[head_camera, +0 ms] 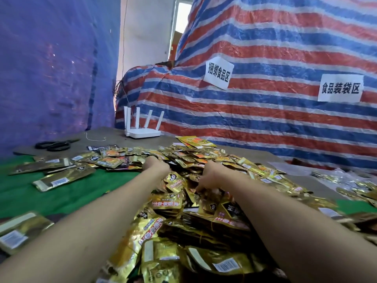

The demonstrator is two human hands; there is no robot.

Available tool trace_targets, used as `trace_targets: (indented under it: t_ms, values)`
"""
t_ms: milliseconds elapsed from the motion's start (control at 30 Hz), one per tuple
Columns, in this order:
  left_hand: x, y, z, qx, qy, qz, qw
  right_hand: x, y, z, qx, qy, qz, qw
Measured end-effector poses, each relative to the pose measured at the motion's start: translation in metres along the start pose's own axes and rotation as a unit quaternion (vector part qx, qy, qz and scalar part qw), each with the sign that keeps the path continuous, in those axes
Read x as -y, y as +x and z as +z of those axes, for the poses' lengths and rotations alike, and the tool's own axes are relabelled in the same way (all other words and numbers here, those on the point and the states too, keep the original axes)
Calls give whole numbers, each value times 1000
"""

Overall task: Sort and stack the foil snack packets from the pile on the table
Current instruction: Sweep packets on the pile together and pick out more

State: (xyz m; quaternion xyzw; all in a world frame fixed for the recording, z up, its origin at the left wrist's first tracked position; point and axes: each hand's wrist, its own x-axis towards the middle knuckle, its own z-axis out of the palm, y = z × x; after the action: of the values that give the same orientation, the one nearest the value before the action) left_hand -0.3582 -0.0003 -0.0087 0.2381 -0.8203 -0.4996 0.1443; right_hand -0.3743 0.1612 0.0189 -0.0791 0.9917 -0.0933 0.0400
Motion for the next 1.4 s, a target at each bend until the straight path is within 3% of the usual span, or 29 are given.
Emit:
trace_targets:
  t_ms: [133,200,333,533,733,867,1000,1300,1400]
  values:
    - [5,0,-19,-58,-22,11,998,5,-10,0,-73,-97,-44,992]
    - [7,4,-30,-81,-44,31,995,7,-13,-1,-107,-81,-60,989]
    - [9,0,-48,-134,-69,101,983,11,-23,-6,-193,40,-69,978]
    - [7,-29,-78,-188,-141,227,945,20,-52,-38,-264,256,-114,923]
    - [8,-63,-100,-261,-195,209,922,24,-90,-51,-250,448,-87,854]
    - [23,-91,-106,-232,-218,171,932,21,-136,-41,-239,516,-83,818]
    - [44,-131,-108,-201,-232,151,940,18,-184,-26,-229,517,-103,818]
    - [63,-236,-113,-74,-315,141,936,30,-281,-2,-324,496,-168,787]
    - [61,-253,-110,-83,-353,153,919,42,-296,18,-346,507,-151,775]
